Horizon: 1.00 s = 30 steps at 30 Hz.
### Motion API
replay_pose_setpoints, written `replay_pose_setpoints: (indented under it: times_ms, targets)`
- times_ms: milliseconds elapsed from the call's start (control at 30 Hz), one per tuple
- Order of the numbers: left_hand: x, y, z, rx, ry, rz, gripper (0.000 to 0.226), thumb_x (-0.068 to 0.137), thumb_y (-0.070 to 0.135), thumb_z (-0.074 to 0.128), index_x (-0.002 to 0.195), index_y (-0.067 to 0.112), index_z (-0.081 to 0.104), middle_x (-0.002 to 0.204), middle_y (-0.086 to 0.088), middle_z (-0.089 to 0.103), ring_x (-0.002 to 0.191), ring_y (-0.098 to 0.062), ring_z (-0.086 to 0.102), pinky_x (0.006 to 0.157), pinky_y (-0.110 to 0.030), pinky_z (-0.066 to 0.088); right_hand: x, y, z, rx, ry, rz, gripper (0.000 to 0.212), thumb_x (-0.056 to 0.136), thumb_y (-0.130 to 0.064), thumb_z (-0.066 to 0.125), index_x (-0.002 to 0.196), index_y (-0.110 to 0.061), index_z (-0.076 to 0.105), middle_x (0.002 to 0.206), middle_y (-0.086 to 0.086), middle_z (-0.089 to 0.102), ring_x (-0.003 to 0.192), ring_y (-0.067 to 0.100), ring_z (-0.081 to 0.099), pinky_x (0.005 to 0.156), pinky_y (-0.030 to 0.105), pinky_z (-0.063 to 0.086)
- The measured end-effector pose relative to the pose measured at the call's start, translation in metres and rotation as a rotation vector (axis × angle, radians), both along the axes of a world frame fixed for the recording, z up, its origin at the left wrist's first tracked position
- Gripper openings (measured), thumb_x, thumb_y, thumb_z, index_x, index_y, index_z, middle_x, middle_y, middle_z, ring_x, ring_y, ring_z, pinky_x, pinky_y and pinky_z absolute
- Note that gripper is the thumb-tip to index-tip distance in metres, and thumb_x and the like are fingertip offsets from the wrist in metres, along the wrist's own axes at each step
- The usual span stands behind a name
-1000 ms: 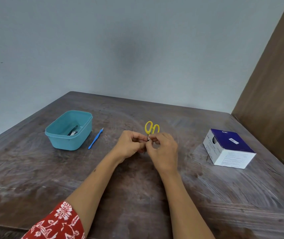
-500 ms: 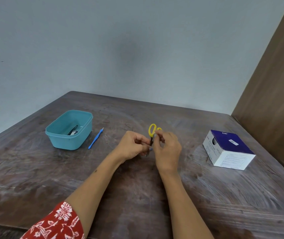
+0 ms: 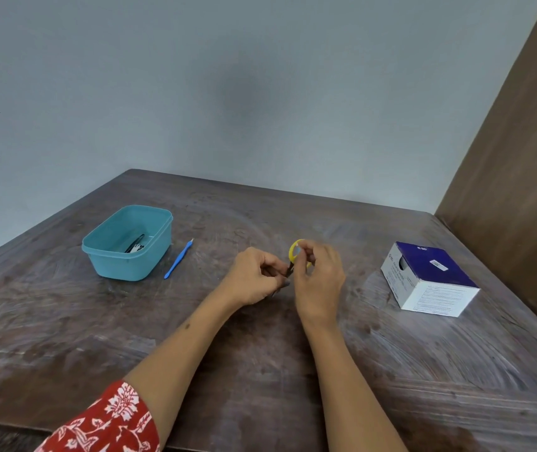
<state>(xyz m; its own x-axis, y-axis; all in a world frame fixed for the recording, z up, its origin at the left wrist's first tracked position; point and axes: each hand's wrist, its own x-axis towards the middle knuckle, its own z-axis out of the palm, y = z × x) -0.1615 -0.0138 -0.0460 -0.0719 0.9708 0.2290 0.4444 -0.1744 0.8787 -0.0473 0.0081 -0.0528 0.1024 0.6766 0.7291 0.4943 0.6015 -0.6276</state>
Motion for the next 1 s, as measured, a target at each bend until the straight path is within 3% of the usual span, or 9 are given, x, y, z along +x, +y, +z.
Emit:
replay_pose_setpoints:
  times_ms: [67, 133, 267, 433, 533, 700, 867, 1000]
  targets:
    - [-0.0009, -0.0001, 0.0007, 0.027, 0.011, 0.013, 0.021, 0.071, -0.010, 0.058, 0.078, 0.004, 0.073, 0.052, 0.000, 0.060, 0.038, 0.003, 0.048, 0.045, -0.012, 0.038, -0.0022, -0.0017, -0.0003, 0.049, -0.063, 0.037, 0.010, 0.082, -0.001, 0.062, 0.089, -0.005, 0.068, 0.078, 0.009, 0.062, 0.075, 0.027, 0.056, 0.073, 0.025, 0.041]
    - [-0.0026, 0.0005, 0.0012, 0.044, 0.027, 0.032, 0.021, 0.071, -0.008, 0.059, 0.080, 0.005, 0.073, 0.053, 0.002, 0.061, 0.039, 0.005, 0.048, 0.045, -0.011, 0.038, -0.0032, -0.0012, -0.0003, 0.067, -0.103, 0.040, 0.010, 0.083, -0.002, 0.062, 0.090, -0.005, 0.068, 0.077, 0.009, 0.061, 0.075, 0.027, 0.054, 0.071, 0.021, 0.036]
    - [-0.0043, 0.0035, -0.0014, 0.021, 0.080, 0.033, 0.012, 0.072, 0.000, 0.071, 0.083, 0.005, 0.073, 0.056, 0.007, 0.061, 0.041, 0.009, 0.050, 0.046, -0.007, 0.037, 0.0030, 0.0035, -0.0009, 0.016, -0.014, -0.064, 0.011, 0.086, 0.000, 0.060, 0.093, -0.001, 0.069, 0.085, 0.014, 0.063, 0.083, 0.034, 0.057, 0.074, 0.037, 0.044]
    - [-0.0059, 0.0029, -0.0021, 0.040, 0.098, 0.021, 0.016, 0.071, -0.001, 0.067, 0.083, 0.008, 0.074, 0.061, 0.009, 0.064, 0.047, 0.010, 0.055, 0.051, -0.006, 0.043, -0.0025, -0.0026, 0.0014, 0.108, -0.120, 0.001, 0.014, 0.086, 0.000, 0.060, 0.097, -0.002, 0.069, 0.086, 0.013, 0.063, 0.082, 0.029, 0.057, 0.072, 0.031, 0.045]
    - [-0.0066, 0.0031, -0.0018, 0.025, 0.107, 0.012, 0.017, 0.072, -0.001, 0.068, 0.084, 0.009, 0.074, 0.061, 0.010, 0.064, 0.047, 0.010, 0.055, 0.050, -0.005, 0.041, -0.0019, -0.0012, 0.0018, 0.124, -0.127, -0.034, 0.017, 0.084, 0.003, 0.059, 0.096, 0.000, 0.070, 0.083, 0.015, 0.062, 0.078, 0.032, 0.057, 0.068, 0.040, 0.049]
    - [-0.0060, 0.0051, -0.0038, 0.003, 0.096, 0.022, 0.013, 0.071, 0.001, 0.072, 0.082, 0.007, 0.074, 0.053, 0.014, 0.061, 0.040, 0.010, 0.049, 0.045, -0.005, 0.037, 0.0061, 0.0033, 0.0003, -0.010, -0.092, -0.158, 0.016, 0.086, 0.001, 0.058, 0.097, 0.002, 0.070, 0.085, 0.020, 0.062, 0.084, 0.038, 0.057, 0.077, 0.047, 0.046]
    - [-0.0062, 0.0055, -0.0010, -0.015, -0.082, 0.053, 0.011, 0.073, -0.003, 0.072, 0.084, 0.000, 0.071, 0.056, -0.003, 0.061, 0.041, -0.001, 0.051, 0.047, -0.015, 0.043, -0.0003, -0.0023, 0.0034, 0.041, -0.138, -0.101, 0.010, 0.081, 0.003, 0.064, 0.088, 0.002, 0.070, 0.078, 0.019, 0.065, 0.074, 0.039, 0.059, 0.072, 0.047, 0.048]
    - [-0.0068, 0.0065, 0.0006, -0.001, -0.229, 0.083, 0.017, 0.076, -0.014, 0.064, 0.091, -0.010, 0.067, 0.056, -0.005, 0.061, 0.040, -0.002, 0.053, 0.046, -0.015, 0.047, -0.0018, -0.0043, 0.0019, 0.050, -0.198, 0.022, 0.012, 0.073, 0.005, 0.067, 0.081, -0.004, 0.070, 0.073, 0.013, 0.065, 0.071, 0.035, 0.060, 0.069, 0.042, 0.047]
